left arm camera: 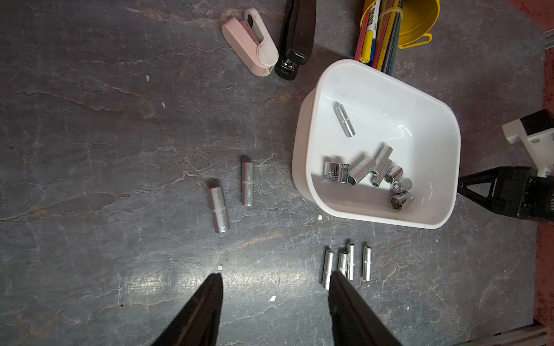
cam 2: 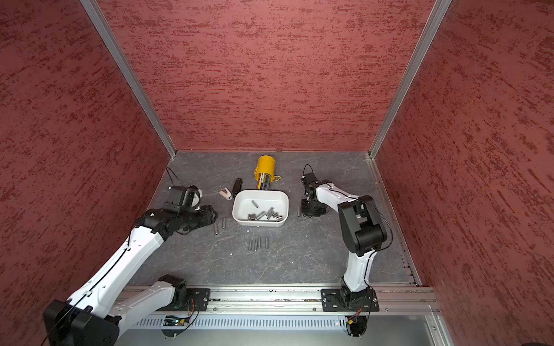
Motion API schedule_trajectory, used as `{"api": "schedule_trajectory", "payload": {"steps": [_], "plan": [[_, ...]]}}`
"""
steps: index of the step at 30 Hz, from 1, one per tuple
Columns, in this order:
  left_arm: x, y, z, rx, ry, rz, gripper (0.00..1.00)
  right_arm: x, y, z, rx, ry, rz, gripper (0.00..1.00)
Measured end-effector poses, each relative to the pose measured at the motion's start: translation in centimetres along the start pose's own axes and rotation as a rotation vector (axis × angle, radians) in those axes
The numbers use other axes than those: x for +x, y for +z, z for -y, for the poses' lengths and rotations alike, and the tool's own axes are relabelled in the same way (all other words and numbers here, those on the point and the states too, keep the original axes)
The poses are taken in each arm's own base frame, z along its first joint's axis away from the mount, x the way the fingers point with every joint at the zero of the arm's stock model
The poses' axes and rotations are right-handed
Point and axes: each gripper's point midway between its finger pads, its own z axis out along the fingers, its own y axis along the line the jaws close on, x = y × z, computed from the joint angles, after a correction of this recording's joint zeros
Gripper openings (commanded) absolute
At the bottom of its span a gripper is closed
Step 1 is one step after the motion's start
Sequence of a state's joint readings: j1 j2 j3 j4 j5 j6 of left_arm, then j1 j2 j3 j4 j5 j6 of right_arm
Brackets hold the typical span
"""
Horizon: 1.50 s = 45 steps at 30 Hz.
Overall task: Take out the socket from the storage box
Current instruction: Place the socket head at the center of the board, then pick up the socket head from the storage box.
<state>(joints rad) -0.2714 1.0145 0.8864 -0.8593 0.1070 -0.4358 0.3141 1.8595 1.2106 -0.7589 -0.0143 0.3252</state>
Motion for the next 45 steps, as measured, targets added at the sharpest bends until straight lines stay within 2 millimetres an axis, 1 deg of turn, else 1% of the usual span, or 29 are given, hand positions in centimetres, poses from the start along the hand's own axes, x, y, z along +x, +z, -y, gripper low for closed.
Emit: {"api": "schedule_trajectory", "payload": {"steps": [4,17,20,25,30,32,34,36,39,42,45], "plan": [[0.0,0.0,0.0,0.0,0.0,0.0,0.6,0.0,0.0,0.0,0.0,0.0,0.0,0.29],[0.1,0.0,0.1,0.002,0.004,-0.002,0.6,0.0,-0.2,0.0,-0.001,0.0,0.001,0.32],[0.1,0.0,0.1,0.002,0.004,-0.002,0.61,-0.1,-0.7,0.0,-0.004,0.0,0.011,0.32],[0.1,0.0,0.1,0.002,0.004,-0.002,0.6,-0.4,-2.5,-0.3,-0.021,0.0,0.045,0.32],[0.1,0.0,0.1,0.001,0.004,-0.001,0.61,-1.1,-4.6,-1.5,-0.064,-0.006,0.082,0.32],[0.1,0.0,0.1,0.001,0.004,-0.002,0.61,-1.5,-5.6,-2.6,-0.087,-0.022,0.099,0.32],[0.1,0.0,0.1,0.001,0.004,-0.001,0.61,-1.7,-6.5,-4.2,-0.113,-0.05,0.116,0.32],[0.1,0.0,0.1,0.001,0.004,-0.001,0.6,-1.9,-7.5,-6.3,-0.141,-0.087,0.133,0.32],[0.1,0.0,0.1,0.0,0.004,-0.001,0.6,-2.1,-8.8,-10.1,-0.193,-0.152,0.157,0.32],[0.1,0.0,0.1,-0.001,0.004,-0.001,0.61,-2.2,-9.1,-13.8,-0.233,-0.215,0.161,0.33],[0.0,0.0,0.0,-0.001,0.004,0.0,0.61,-2.2,-8.6,-17.0,-0.257,-0.265,0.148,0.33]]}}
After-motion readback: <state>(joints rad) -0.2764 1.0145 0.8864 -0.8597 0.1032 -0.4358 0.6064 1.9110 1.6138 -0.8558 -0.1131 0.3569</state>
